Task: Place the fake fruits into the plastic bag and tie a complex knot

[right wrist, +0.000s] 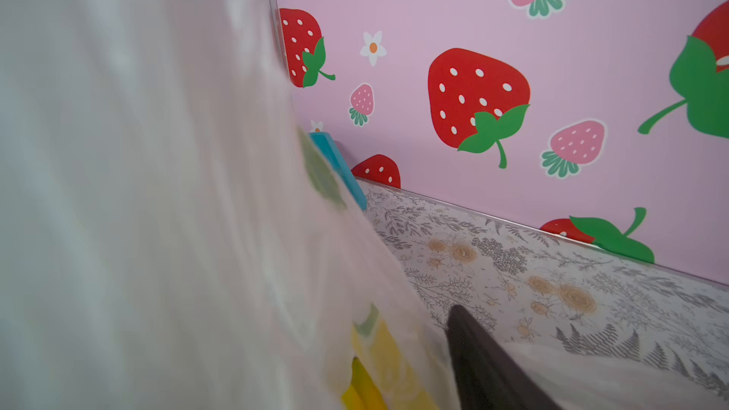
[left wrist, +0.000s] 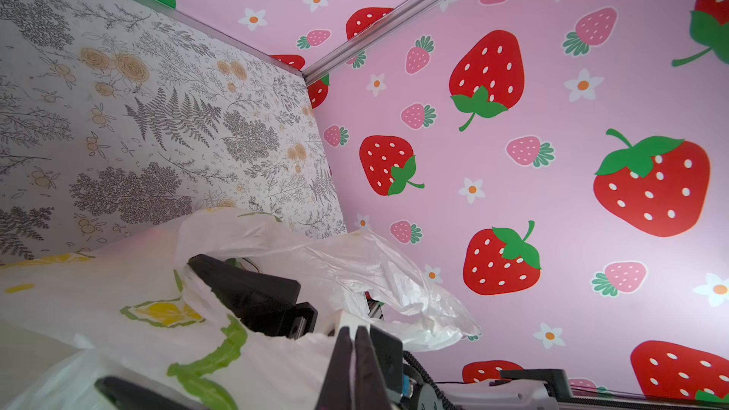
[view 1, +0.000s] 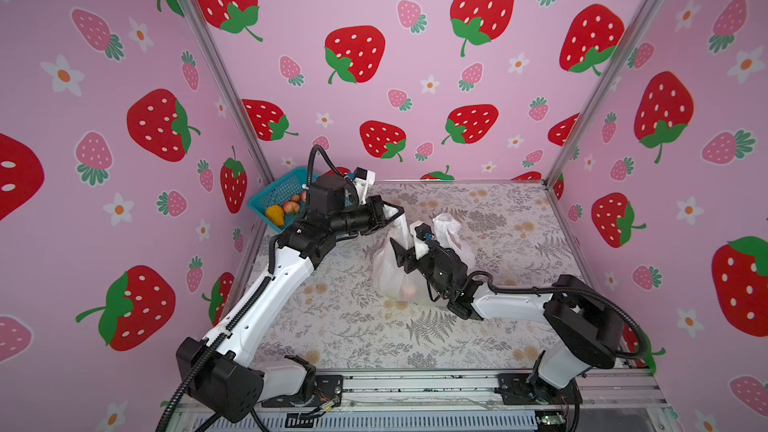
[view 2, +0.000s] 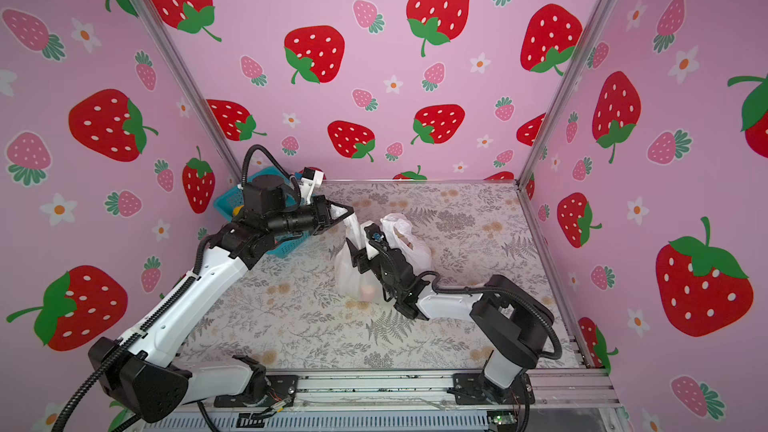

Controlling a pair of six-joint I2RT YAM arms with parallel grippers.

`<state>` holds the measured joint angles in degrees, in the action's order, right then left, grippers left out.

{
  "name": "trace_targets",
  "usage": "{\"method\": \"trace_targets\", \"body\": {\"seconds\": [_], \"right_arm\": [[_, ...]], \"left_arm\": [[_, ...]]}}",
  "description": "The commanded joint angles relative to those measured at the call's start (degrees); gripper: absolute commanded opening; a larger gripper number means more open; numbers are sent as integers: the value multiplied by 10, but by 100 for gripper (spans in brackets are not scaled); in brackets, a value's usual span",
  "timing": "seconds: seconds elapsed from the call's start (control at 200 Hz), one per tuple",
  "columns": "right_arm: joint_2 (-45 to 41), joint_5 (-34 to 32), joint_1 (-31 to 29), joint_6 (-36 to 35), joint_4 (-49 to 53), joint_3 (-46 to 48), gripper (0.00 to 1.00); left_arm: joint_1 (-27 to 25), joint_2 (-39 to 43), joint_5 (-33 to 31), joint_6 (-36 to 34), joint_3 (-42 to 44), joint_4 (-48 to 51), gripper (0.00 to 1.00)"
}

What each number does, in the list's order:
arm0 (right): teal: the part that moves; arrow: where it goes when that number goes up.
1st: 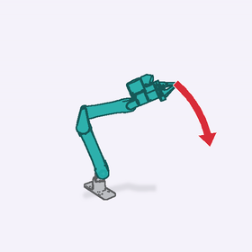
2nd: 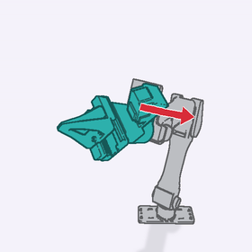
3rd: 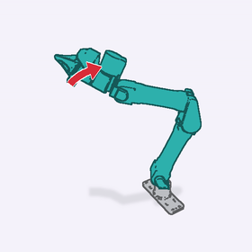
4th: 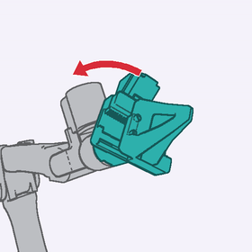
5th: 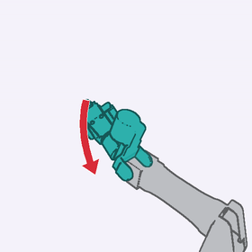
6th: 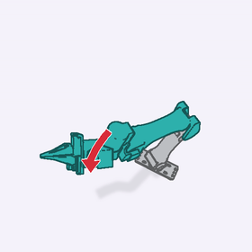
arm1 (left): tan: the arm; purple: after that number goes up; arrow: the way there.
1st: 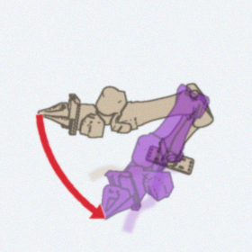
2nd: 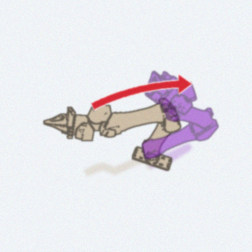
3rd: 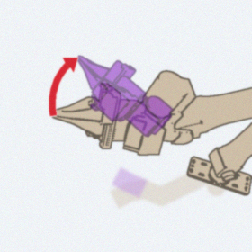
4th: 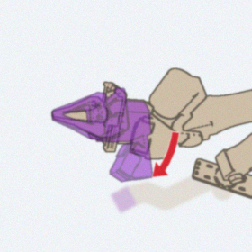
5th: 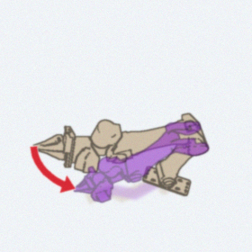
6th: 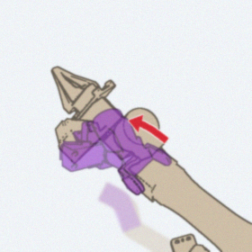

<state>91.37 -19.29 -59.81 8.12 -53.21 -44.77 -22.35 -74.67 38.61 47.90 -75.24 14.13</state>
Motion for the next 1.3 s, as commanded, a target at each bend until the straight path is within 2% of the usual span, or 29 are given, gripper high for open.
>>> {"method": "trace_targets", "body": {"seconds": [0.0,0.105,0.245,0.5,0.62,0.715,0.88,1.026,1.156,1.291], "right_arm": [[-61,4,1,-26,66,-13,87],[-102,33,1,-48,154,-42,93],[-131,58,1,-83,287,-126,99],[-145,133,1,-157,503,-325,100],[-182,157,4,-182,550,-346,100],[-216,182,30,-184,585,-347,100],[-277,221,102,-154,609,-297,100],[-345,301,164,-112,576,-181,100],[-413,319,176,-98,529,-69,100],[-452,317,189,-93,477,9,100]], "left_arm": [[12,-7,16,-9,-35,-21,0],[20,-12,16,-20,-43,-11,0],[25,-17,18,-34,-45,-6,0],[30,-24,14,-55,-50,19,0],[31,-25,10,-62,-52,27,0],[31,-26,-1,-74,-56,40,0],[31,-32,-7,-82,-60,50,0],[31,-35,-7,-84,-64,54,0],[31,-36,-8,-92,-71,64,0],[31,-36,-11,-99,-73,68,1]]}}
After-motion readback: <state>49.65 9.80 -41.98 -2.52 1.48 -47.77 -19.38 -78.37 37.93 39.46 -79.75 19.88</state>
